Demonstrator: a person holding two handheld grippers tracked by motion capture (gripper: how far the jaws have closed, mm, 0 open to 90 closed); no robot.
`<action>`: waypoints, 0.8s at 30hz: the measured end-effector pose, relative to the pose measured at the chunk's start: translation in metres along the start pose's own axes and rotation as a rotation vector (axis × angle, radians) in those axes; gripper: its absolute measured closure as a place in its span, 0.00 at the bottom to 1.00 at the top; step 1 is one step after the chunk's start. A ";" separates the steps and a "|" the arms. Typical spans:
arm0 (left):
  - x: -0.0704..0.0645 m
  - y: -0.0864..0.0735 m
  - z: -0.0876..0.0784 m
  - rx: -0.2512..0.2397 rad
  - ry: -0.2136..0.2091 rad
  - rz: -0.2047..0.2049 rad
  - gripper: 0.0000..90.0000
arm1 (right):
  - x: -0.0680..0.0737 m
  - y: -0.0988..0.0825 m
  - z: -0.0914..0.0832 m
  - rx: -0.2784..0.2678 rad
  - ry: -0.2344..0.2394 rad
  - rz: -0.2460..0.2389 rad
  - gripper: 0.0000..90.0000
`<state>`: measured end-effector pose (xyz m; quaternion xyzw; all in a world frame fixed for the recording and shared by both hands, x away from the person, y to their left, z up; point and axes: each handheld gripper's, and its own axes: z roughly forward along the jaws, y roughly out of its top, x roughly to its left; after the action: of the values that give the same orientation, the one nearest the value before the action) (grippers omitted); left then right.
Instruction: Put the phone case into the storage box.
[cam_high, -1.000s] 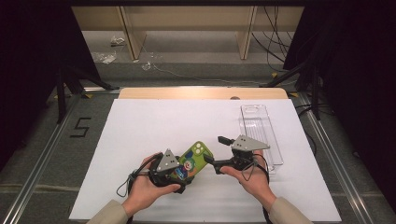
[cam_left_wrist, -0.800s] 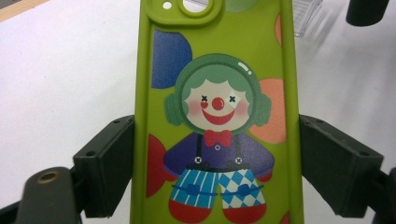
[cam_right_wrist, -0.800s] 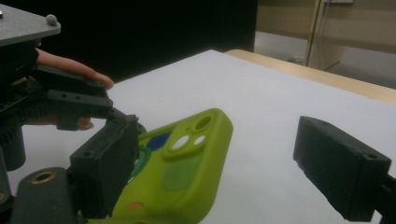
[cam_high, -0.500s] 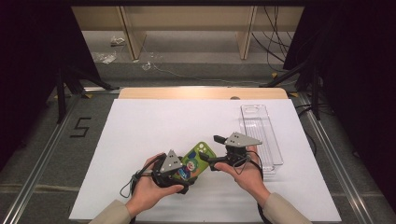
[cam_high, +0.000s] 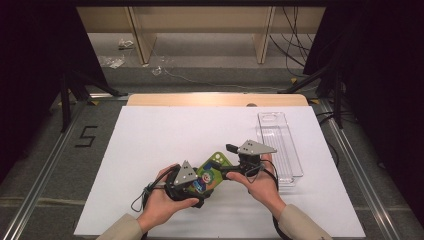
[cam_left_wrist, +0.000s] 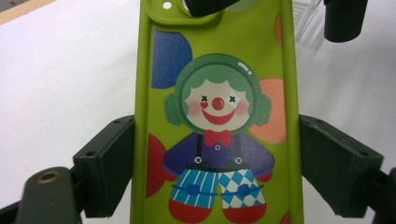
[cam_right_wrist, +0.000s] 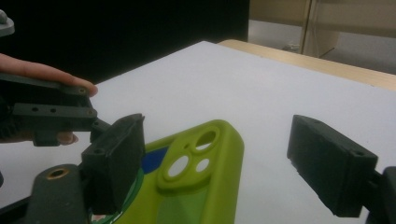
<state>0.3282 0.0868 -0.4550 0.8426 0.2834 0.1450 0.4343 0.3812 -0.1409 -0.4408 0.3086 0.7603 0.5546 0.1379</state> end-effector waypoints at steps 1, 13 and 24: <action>0.000 0.000 0.000 -0.001 0.001 0.000 0.18 | 0.000 0.000 0.000 0.000 0.000 0.000 0.23; 0.000 0.000 0.000 -0.006 0.005 -0.003 0.18 | 0.002 0.000 0.006 0.020 0.020 0.021 0.38; -0.001 0.000 0.001 -0.011 0.006 -0.002 0.18 | 0.001 0.000 0.010 0.033 0.018 0.057 0.49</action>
<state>0.3279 0.0861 -0.4556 0.8395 0.2850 0.1486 0.4380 0.3859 -0.1333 -0.4442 0.3275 0.7614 0.5485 0.1103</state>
